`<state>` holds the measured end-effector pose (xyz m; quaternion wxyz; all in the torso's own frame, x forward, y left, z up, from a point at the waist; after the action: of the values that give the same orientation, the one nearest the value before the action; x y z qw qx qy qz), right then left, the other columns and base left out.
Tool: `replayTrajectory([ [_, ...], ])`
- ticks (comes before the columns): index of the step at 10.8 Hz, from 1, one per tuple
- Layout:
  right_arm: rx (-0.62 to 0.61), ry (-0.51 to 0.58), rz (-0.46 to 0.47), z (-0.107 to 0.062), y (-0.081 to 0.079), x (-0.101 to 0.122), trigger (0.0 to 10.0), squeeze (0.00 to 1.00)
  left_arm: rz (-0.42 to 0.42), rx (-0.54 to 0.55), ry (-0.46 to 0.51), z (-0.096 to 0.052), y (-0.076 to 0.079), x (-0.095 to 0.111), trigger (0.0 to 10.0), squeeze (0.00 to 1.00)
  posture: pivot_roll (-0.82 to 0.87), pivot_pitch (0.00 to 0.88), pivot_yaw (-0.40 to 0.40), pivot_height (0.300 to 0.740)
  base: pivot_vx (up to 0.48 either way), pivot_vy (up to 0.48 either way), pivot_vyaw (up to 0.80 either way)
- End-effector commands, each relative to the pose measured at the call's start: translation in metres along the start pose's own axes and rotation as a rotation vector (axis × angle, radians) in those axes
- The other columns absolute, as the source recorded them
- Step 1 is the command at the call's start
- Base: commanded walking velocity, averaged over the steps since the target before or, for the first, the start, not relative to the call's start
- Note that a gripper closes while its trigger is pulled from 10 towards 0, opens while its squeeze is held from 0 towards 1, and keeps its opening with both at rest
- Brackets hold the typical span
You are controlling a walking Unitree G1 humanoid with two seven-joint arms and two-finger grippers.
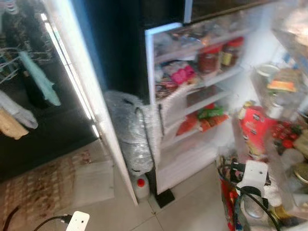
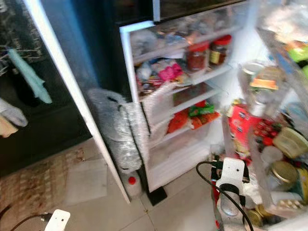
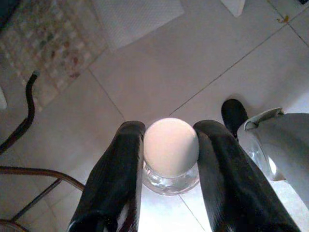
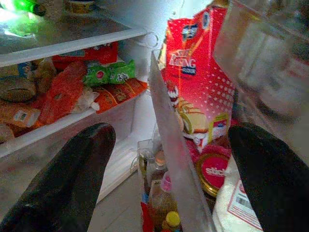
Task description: Restocking fridge
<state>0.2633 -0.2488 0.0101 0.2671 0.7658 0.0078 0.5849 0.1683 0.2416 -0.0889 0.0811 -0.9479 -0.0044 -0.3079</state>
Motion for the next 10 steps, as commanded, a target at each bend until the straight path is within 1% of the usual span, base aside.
replayTrajectory([
  [1,-0.01,0.017,0.008,0.0,-0.001,0.003,10.0,0.0,-0.004,0.016,-0.012,-0.001,-0.006,-0.004,10.0,0.0,-0.1,0.0,0.071,0.74,0.0,0.0,0.0],
  [2,-0.026,0.016,0.006,-0.001,0.0,0.003,10.0,0.0,-0.006,0.016,-0.011,-0.001,-0.006,-0.004,10.0,0.0,-0.1,0.0,0.071,0.74,0.0,0.0,0.0],
  [3,-0.089,0.017,0.001,-0.001,0.005,0.004,10.0,0.0,-0.01,0.017,-0.008,-0.001,-0.007,-0.002,10.0,0.0,-0.1,0.0,0.072,0.74,0.0,0.0,0.0],
  [5,-0.172,0.02,-0.008,-0.001,0.015,0.004,10.0,0.0,-0.008,0.015,-0.005,-0.001,-0.007,-0.001,10.0,0.0,-0.1,0.0,0.075,0.74,0.0,0.0,0.0],
  [10,-0.225,0.0,-0.016,-0.004,0.017,0.001,10.0,0.0,-0.005,0.017,-0.005,0.0,-0.008,0.0,10.0,0.0,-0.1,0.0,0.078,0.74,0.0,0.0,0.0],
])
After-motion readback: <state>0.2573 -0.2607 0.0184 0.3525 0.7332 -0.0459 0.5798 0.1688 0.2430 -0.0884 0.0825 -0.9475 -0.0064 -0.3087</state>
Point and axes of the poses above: a point about 5 cm out from each wrist's last joint towards the gripper, its own z axis pointing out of the wrist towards the gripper, its own x axis along the axis of the wrist's last joint, y = z × x, the point moved 1 cm from there along z, pointing out of the wrist towards the gripper, and after that the axes turned 14 degrees about -z, right-handed, at the moved point
